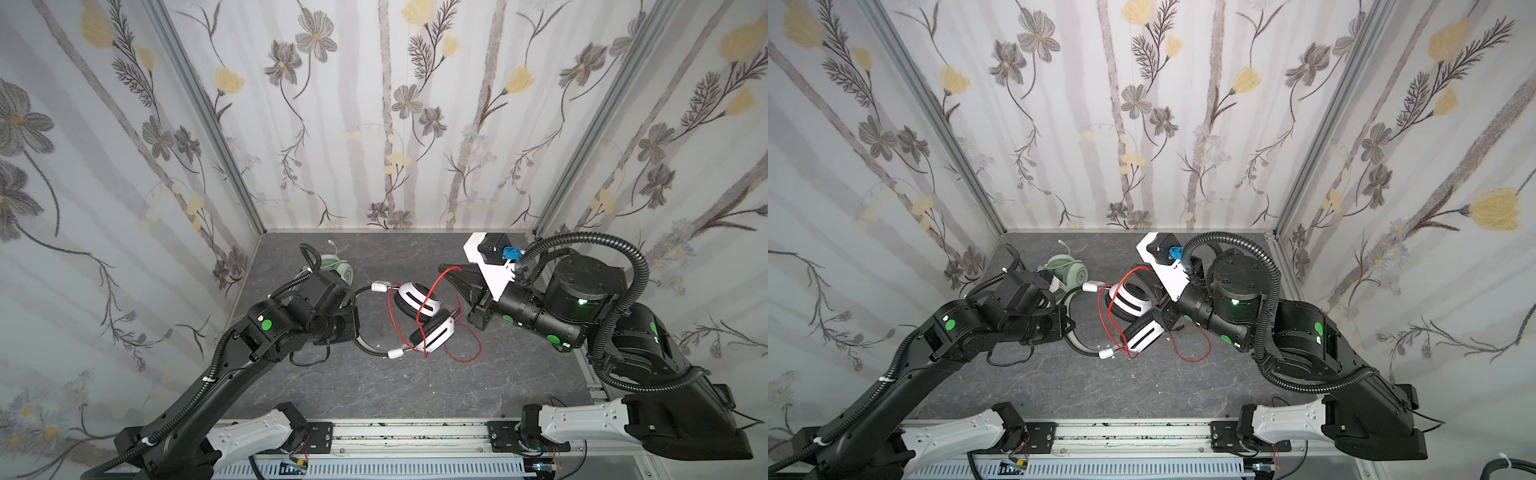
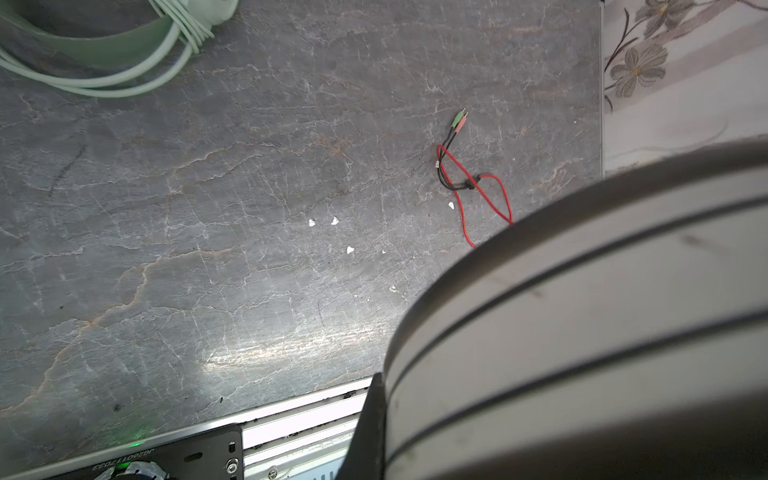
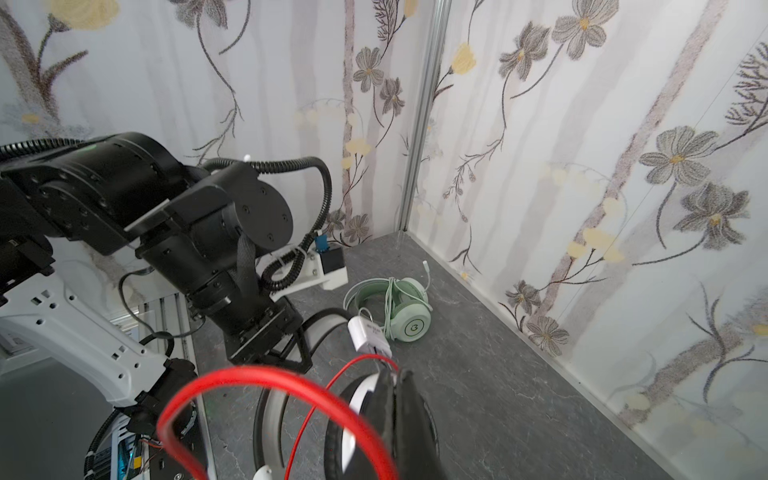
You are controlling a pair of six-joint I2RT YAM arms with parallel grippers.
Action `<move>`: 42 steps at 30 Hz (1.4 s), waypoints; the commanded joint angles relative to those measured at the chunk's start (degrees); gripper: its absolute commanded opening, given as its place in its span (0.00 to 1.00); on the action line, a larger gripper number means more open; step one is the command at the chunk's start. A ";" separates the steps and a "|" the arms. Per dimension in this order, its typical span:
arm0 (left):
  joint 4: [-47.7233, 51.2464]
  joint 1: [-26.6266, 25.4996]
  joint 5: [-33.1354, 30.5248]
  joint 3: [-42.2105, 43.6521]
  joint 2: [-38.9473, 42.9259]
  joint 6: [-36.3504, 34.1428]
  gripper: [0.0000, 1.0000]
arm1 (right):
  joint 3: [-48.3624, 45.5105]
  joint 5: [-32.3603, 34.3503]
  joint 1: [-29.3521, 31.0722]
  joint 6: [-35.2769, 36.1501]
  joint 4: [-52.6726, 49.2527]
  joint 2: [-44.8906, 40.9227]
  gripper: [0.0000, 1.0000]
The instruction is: Wrap the headphones
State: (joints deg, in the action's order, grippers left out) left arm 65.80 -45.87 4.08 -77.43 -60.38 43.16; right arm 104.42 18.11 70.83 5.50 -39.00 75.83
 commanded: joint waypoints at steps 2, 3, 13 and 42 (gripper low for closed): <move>-4.79 -2.71 -1.56 2.92 0.17 2.87 0.00 | 3.77 2.06 0.10 2.96 0.83 2.57 0.00; -4.99 -3.50 -1.89 3.68 0.09 3.13 0.00 | 4.71 2.20 0.10 3.36 0.64 3.18 0.00; -4.54 -9.91 -5.93 6.80 -1.57 4.21 0.00 | 10.56 3.83 0.10 4.35 -0.46 6.73 0.00; -7.39 -20.48 -9.35 11.42 -3.03 0.56 0.00 | 6.67 -35.48 -34.64 -10.55 -4.85 23.00 0.00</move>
State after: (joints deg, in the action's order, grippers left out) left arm 62.57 -65.60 -4.91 -65.56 -64.23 44.31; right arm 115.44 -7.66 38.81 -1.04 -46.09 98.13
